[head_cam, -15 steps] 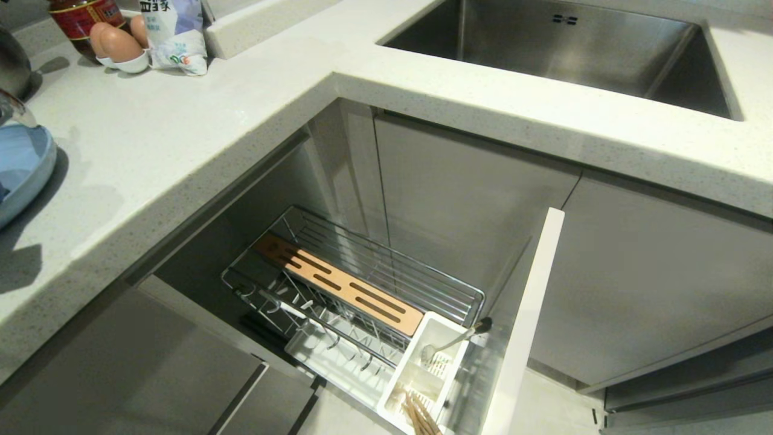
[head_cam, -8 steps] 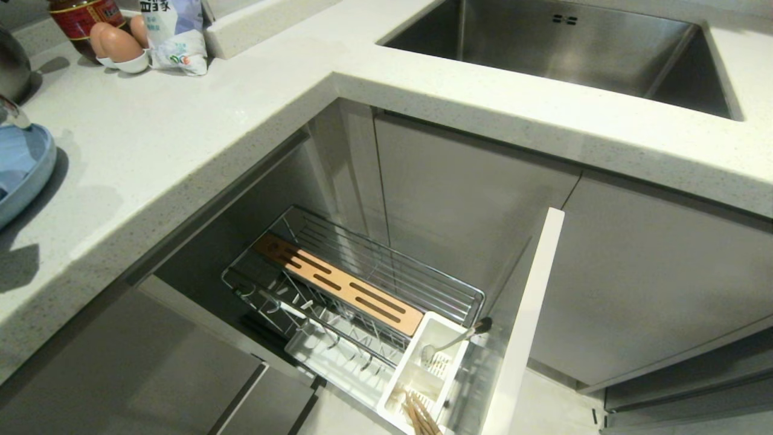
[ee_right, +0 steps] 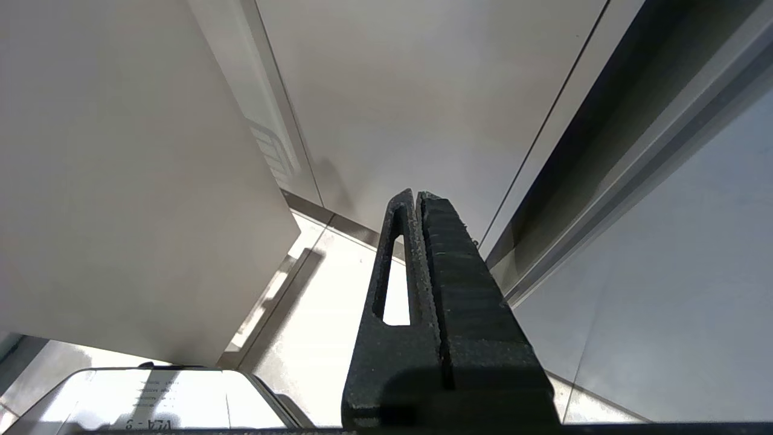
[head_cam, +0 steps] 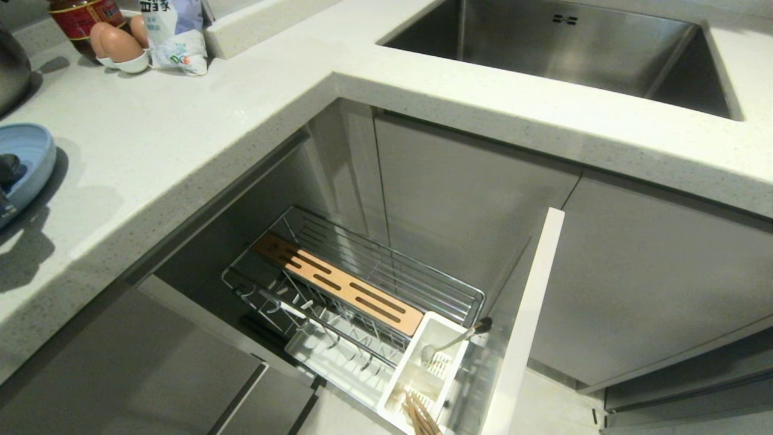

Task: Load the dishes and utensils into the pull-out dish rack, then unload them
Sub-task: Close the cupboard

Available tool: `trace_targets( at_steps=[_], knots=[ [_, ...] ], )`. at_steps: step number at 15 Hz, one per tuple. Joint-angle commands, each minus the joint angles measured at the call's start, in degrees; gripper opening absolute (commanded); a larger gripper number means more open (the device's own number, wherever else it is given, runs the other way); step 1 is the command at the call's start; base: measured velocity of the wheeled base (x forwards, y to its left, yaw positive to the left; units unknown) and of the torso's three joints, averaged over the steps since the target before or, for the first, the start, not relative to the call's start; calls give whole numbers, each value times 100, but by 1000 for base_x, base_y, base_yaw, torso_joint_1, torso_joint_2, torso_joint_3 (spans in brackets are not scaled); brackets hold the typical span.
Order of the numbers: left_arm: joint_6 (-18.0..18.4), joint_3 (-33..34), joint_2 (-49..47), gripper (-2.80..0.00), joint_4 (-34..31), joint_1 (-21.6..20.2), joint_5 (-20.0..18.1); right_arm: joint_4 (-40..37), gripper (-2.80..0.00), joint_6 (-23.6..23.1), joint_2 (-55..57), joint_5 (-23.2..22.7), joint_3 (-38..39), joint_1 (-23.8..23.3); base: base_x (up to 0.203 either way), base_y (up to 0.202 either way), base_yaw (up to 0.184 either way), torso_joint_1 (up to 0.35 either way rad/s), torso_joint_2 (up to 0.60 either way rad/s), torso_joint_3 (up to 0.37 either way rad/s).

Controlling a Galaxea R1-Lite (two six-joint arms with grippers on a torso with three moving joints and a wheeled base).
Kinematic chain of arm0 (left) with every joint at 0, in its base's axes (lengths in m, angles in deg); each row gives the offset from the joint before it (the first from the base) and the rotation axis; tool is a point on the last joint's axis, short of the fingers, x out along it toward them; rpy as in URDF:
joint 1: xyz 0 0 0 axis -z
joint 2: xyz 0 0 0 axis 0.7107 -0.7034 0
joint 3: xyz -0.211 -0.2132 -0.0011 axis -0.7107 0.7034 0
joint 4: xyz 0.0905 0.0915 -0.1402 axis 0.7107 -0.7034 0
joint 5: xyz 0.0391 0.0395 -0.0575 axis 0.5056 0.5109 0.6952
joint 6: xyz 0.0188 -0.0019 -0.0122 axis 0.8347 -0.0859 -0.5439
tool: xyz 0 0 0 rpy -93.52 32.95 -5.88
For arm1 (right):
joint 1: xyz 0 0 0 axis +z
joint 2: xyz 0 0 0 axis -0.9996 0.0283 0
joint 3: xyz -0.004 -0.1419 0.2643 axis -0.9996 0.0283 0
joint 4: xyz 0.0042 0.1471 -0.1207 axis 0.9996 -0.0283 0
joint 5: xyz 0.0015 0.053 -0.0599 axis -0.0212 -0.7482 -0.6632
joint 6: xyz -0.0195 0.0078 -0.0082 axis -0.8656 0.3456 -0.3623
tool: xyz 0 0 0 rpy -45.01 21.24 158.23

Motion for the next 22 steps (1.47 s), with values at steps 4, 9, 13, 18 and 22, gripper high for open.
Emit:
trace_targets(
  at_steps=[4,9,13,18,22],
  knots=[
    [20,-80,-21,0,20,8,-14,0,-280,0,0,-2,0,0,0,0,0,0,0,0],
    [74,-526,-219,0,143,84,-99,0,-280,0,0,-2,0,0,0,0,0,0,0,0],
    [307,-999,-567,-280,166,334,-119,0,-280,0,0,-2,0,0,0,0,0,0,0,0],
    [283,-1831,-1175,-280,129,1418,-189,0,-280,0,0,0,0,0,0,0,0,0,0,0],
    [80,-2065,-1670,-280,115,3087,-161,0,-280,0,0,-2,0,0,0,0,0,0,0,0]
  ],
)
